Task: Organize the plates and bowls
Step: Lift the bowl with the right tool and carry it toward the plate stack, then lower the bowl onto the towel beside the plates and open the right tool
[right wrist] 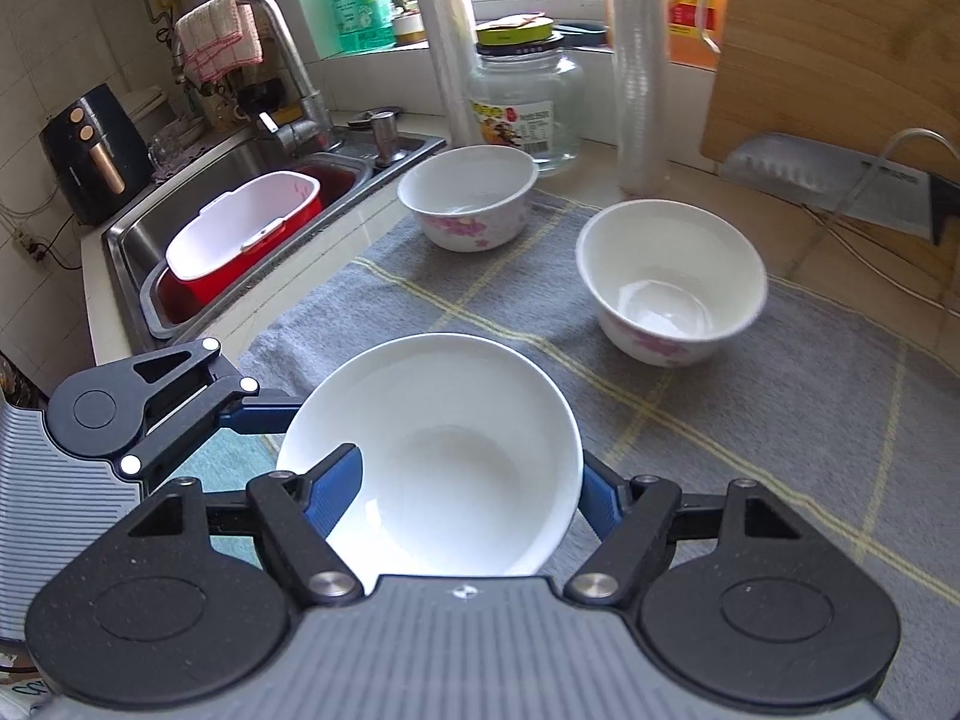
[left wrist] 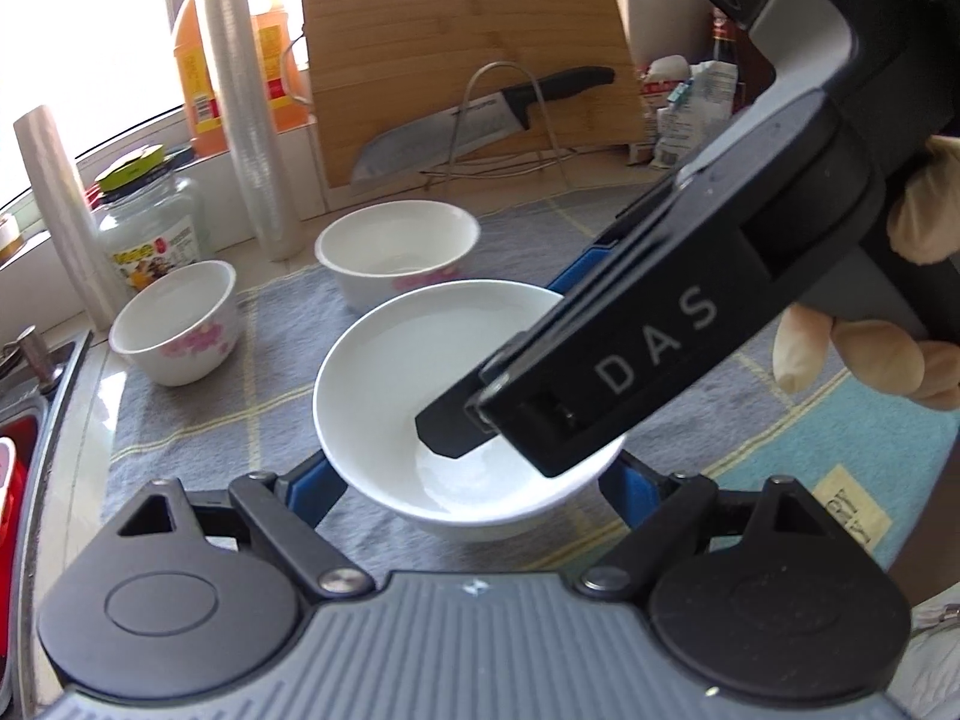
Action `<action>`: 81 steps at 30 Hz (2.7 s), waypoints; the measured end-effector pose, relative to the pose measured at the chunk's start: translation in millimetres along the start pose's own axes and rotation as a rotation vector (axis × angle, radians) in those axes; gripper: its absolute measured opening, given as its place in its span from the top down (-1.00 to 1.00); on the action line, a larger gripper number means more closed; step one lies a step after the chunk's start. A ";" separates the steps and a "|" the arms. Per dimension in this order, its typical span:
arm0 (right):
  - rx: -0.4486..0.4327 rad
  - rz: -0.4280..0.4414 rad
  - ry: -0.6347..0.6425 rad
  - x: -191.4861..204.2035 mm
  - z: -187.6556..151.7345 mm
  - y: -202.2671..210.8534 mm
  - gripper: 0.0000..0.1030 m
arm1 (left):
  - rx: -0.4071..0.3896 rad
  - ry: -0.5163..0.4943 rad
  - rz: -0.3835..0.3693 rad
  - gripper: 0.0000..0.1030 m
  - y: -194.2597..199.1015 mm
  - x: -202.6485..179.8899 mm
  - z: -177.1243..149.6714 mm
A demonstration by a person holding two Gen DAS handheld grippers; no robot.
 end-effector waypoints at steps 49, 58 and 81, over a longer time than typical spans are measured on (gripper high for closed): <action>0.035 -0.135 -0.161 -95.6 -83.1 55.5 -0.60 | 0.064 -0.105 -0.189 -0.73 -61.5 -108.0 23.6; 0.036 -0.143 -0.167 -99.5 -84.3 55.4 -0.66 | 0.058 -0.108 -0.191 -0.75 -63.2 -110.8 25.5; -0.003 -0.176 -0.127 -101.1 -77.6 81.2 -1.00 | 0.019 -0.078 -0.136 -0.94 -14.2 -74.5 17.8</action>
Point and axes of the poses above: each gripper's, at about its wrist camera, not at the fingertips, and y roughly against the way its jaws point, x to its left, z to its top, the point moved 5 cm from there along -y, roughly the way its jaws point, and after that the axes turned 6 degrees about y, right-handed, at the moved point
